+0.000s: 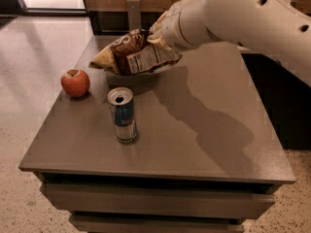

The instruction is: Move brown chip bag near redbull can

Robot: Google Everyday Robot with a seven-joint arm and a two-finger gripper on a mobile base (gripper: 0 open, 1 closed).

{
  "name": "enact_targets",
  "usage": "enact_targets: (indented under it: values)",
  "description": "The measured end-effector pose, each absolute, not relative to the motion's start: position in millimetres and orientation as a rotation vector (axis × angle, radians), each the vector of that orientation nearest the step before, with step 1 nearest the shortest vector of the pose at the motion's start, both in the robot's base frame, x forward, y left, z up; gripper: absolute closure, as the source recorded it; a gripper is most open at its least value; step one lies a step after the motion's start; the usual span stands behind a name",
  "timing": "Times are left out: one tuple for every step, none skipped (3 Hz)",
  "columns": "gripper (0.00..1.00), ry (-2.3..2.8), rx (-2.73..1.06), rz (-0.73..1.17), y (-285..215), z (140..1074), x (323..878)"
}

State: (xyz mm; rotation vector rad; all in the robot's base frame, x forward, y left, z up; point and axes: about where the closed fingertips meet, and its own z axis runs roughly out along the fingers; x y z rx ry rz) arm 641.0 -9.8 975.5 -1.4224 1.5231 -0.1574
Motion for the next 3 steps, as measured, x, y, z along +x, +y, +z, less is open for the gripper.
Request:
enact_targets:
  values:
    - [1.0, 1.529, -1.421, -0.129, -4, 969, 629]
    - [1.0, 1.541, -1.412, -0.118, -4, 964, 619]
    - [1.0, 1.565, -1.397, -0.111, -7, 956, 611]
